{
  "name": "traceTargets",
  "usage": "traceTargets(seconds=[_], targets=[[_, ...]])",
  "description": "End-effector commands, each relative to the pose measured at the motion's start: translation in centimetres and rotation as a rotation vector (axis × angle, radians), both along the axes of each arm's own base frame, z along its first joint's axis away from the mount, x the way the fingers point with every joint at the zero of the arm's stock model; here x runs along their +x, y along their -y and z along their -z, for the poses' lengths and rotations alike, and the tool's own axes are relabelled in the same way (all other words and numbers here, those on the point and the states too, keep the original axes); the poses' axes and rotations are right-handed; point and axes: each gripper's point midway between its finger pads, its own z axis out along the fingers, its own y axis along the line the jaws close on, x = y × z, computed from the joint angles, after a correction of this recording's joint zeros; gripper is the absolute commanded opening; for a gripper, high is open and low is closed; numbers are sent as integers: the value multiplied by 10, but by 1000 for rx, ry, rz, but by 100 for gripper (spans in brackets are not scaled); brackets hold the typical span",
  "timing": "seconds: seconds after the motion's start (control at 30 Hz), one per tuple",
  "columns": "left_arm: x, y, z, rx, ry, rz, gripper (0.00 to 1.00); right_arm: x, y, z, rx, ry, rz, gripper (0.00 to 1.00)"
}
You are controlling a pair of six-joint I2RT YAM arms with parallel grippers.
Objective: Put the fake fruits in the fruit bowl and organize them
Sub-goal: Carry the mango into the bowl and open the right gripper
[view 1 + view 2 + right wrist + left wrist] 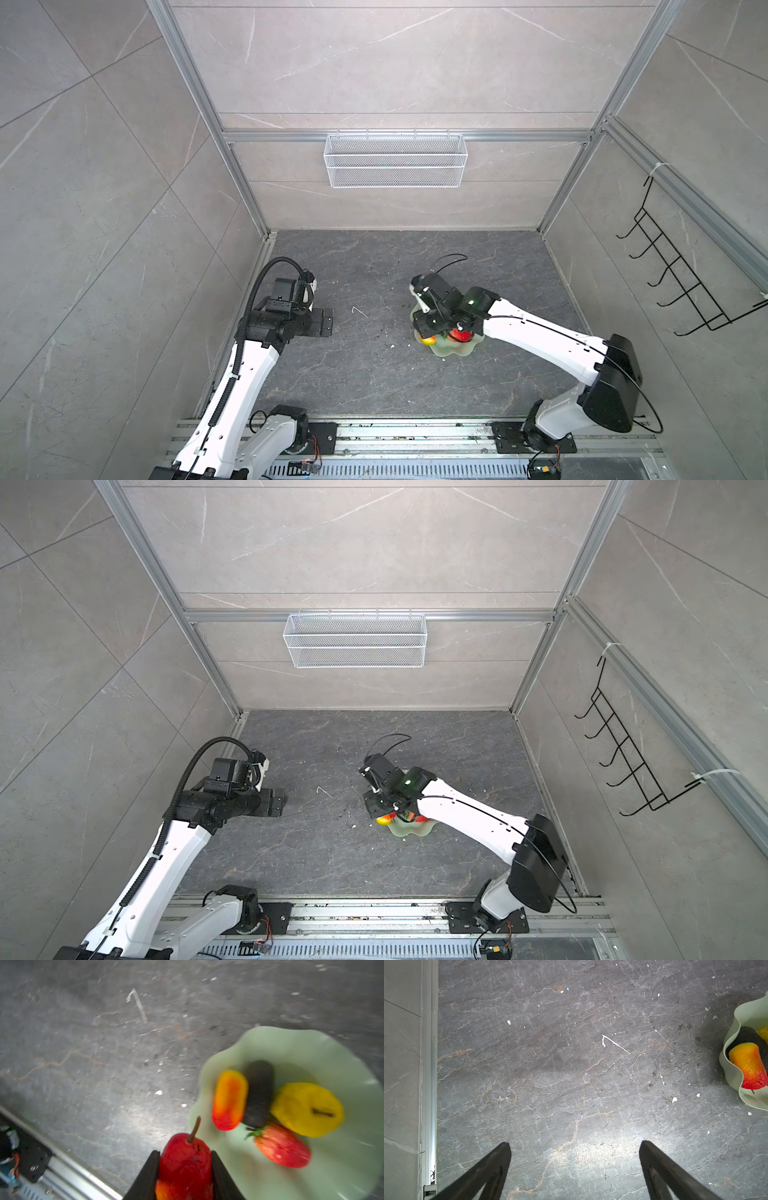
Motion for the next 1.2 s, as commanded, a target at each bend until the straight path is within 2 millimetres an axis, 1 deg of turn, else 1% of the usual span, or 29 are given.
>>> traceTargets(seconds=[0.0, 0.13, 0.33, 0.47, 0.57, 0.7, 0.83, 0.93, 1.07, 1.17], targets=[[5, 4, -9, -22, 30, 8, 100, 19, 23, 8, -32, 70, 87, 27], [4, 4, -12, -25, 35, 2, 100, 34, 36, 17, -11, 112, 152, 27], [3, 2, -16, -14, 37, -3, 100, 43, 42, 42, -3, 126, 187, 27], [4, 1, -16, -11, 34, -3, 100, 43, 43, 54, -6, 121, 188, 28], [5, 2, -16, -10, 28, -2, 100, 41, 42, 58, 0, 113, 181, 31], [6, 3, -15, -14, 24, 1, 100, 36, 43, 63, 9, 98, 177, 39], [7, 3, -16, -15, 27, 1, 100, 31, 48, 61, 15, 100, 186, 45], [6, 3, -16, -13, 24, 0, 100, 28, 54, 52, 17, 121, 191, 52], [7, 3, -15, -17, 23, 2, 100, 26, 61, 34, 14, 158, 185, 60], [7, 4, -14, -19, 20, 2, 100, 25, 70, 16, 3, 206, 190, 69]])
